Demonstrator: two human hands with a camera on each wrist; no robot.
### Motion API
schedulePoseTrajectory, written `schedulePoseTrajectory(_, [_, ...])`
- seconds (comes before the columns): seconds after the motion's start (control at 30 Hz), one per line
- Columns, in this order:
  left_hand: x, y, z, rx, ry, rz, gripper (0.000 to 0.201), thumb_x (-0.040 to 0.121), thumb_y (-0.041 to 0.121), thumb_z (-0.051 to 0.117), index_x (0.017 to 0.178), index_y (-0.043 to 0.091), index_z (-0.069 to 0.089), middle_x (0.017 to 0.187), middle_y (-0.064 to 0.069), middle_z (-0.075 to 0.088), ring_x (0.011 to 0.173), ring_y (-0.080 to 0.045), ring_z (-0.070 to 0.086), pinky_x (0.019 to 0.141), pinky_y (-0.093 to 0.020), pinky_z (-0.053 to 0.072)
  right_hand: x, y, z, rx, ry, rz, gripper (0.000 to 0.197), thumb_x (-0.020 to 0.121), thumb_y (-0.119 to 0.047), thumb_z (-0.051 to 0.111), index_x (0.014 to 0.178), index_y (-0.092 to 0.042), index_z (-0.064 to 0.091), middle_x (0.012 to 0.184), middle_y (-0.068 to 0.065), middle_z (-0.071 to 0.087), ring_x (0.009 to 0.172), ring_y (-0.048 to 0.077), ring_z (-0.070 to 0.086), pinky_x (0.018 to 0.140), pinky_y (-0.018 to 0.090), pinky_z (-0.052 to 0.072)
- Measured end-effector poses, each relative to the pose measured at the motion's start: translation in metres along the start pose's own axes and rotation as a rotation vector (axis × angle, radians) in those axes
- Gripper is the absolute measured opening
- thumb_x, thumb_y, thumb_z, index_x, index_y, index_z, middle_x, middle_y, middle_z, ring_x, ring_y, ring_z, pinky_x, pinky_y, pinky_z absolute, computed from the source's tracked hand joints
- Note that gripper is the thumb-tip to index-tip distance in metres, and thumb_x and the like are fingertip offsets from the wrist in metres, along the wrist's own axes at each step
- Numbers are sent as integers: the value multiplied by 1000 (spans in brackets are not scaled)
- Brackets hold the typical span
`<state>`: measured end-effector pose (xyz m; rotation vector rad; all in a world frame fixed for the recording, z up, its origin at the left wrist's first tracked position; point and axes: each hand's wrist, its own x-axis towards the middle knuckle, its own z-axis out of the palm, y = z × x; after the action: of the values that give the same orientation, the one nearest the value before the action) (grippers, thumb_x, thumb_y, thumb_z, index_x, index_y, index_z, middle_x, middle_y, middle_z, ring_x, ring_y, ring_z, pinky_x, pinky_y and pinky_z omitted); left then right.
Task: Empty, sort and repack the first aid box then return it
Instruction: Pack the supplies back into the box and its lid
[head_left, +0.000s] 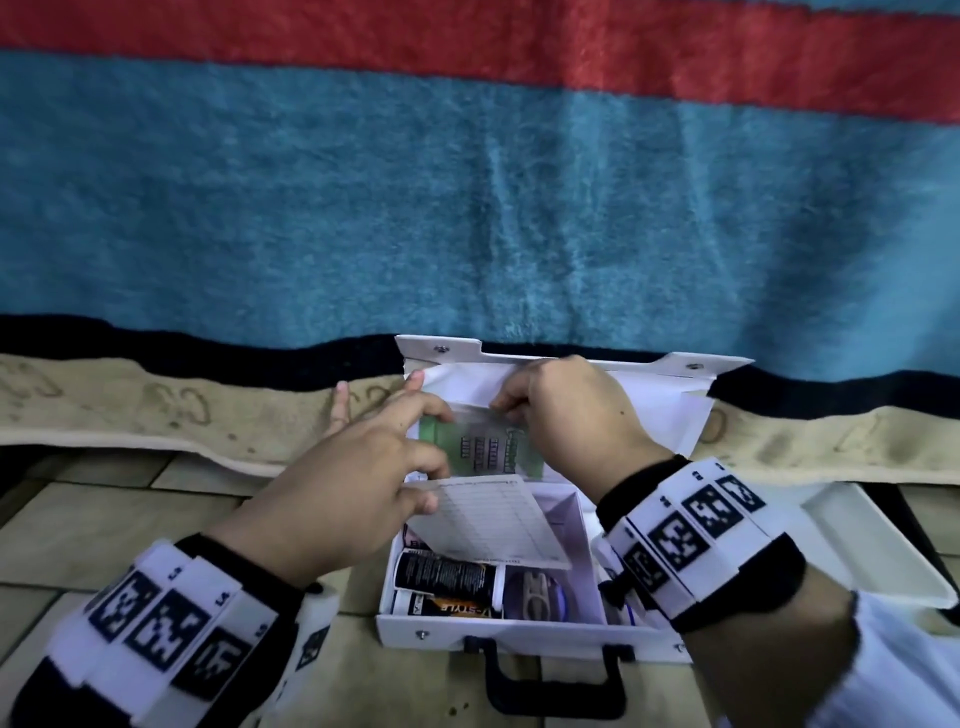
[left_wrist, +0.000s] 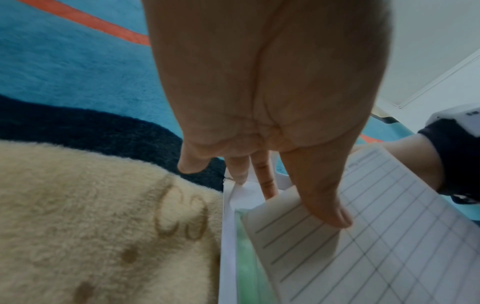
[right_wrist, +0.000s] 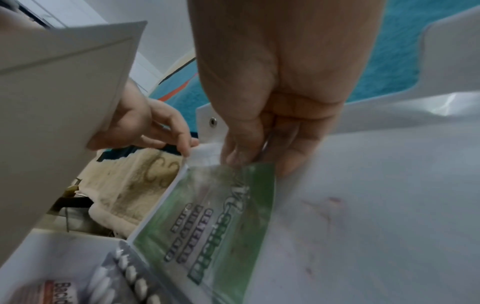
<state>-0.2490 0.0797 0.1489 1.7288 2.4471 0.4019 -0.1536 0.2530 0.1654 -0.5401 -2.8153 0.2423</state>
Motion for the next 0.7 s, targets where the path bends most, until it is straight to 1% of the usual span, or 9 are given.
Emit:
schedulePoseTrajectory(0.07, [2, 0, 1, 4, 16, -25, 6, 90, 34, 58, 84, 35, 58, 139, 22, 23, 134, 11, -17, 111, -49, -20, -1, 1, 0, -27, -6, -18, 38, 79, -7, 56, 100, -35, 70, 104, -7, 69, 98, 20, 61, 79, 30, 51])
schedulePoseTrajectory(0.17, [3, 4, 0, -16, 41, -44, 27, 91, 34, 56, 70, 40, 41, 134, 22, 26, 143, 3, -5, 113, -55, -15, -12, 3, -2, 26, 83, -81, 28, 81, -13, 61, 101, -29, 71, 105, -5, 67, 99, 19, 61, 85, 31, 50])
schedulePoseTrajectory(0.27, [4, 7, 0, -28, 82, -95, 20, 92, 35, 54, 76, 40, 43, 123, 25, 27, 137, 1, 22, 113, -54, -15, -34, 1, -17, 494, 222, -36, 15, 81, -35, 68, 88, -23, 73, 87, -5, 66, 80, 5, 59, 73, 17, 45])
schedulePoseTrajectory(0.33, [7, 10, 0, -24, 122, -125, 5, 92, 37, 52, 95, 36, 56, 116, 26, 26, 127, -1, 35, 115, -55, -13, -49, 1, -27, 787, 64, 20, 26, 70, -41, 71, 81, -17, 72, 70, -5, 65, 60, -3, 53, 57, 9, 38])
schedulePoseTrajectory(0.37, [7, 11, 1, -8, 137, -137, 14, 92, 37, 52, 104, 33, 58, 115, 25, 27, 124, -2, 39, 115, -55, -12, -54, 3, -28, 775, -43, 35, 27, 68, -39, 74, 81, -15, 72, 64, -4, 62, 53, -3, 49, 52, 9, 35])
schedulePoseTrajectory(0.43, [10, 14, 1, 3, 157, -157, 17, 92, 38, 52, 107, 32, 58, 113, 24, 29, 119, -5, 43, 114, -54, -13, -57, 12, -20, 563, -117, 37, 18, 77, -31, 74, 77, -14, 69, 60, -2, 57, 49, 1, 43, 49, 13, 31])
schedulePoseTrajectory(0.5, [11, 18, -1, -17, 160, -172, 14, 89, 43, 54, 99, 34, 53, 110, 23, 31, 114, -5, 46, 115, -52, -14, -55, 25, -11, 492, -58, 105, 20, 85, -26, 66, 69, -17, 60, 58, -3, 50, 52, 3, 40, 52, 18, 33])
schedulePoseTrajectory(0.6, [10, 18, -3, 0, 137, -180, 36, 85, 48, 56, 117, 38, 44, 116, 20, 38, 120, -7, 46, 115, -53, -12, -55, 41, -12, 643, 109, 205, 19, 90, -18, 59, 73, -14, 53, 65, -3, 54, 60, 4, 48, 60, 31, 46])
schedulePoseTrajectory(0.7, [10, 17, -1, 22, 176, -157, 45, 89, 42, 54, 131, 39, 37, 131, 20, 35, 131, -6, 34, 113, -52, -13, -53, 51, -26, 903, 272, 276, 18, 95, -9, 49, 81, -20, 55, 80, 0, 59, 65, 11, 57, 42, 32, 54])
